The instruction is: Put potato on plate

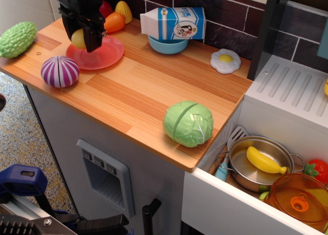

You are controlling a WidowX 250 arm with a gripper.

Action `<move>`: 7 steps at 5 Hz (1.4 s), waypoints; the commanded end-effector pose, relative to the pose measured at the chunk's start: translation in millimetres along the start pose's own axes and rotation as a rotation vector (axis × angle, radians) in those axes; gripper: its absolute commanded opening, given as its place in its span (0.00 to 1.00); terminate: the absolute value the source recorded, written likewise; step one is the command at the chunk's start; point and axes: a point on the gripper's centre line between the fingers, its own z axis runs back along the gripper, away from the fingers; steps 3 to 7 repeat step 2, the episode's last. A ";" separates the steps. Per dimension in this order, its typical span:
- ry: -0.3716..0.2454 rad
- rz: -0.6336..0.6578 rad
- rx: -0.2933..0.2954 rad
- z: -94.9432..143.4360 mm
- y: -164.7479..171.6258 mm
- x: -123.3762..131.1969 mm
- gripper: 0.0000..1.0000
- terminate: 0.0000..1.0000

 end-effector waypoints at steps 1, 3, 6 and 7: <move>-0.089 -0.023 0.059 20.3 3.7 4.1 1.00 0.00; -0.089 -0.023 0.059 20.3 3.7 4.1 1.00 1.00; -0.089 -0.023 0.059 20.3 3.7 4.1 1.00 1.00; -0.089 -0.023 0.059 20.3 3.7 4.1 1.00 1.00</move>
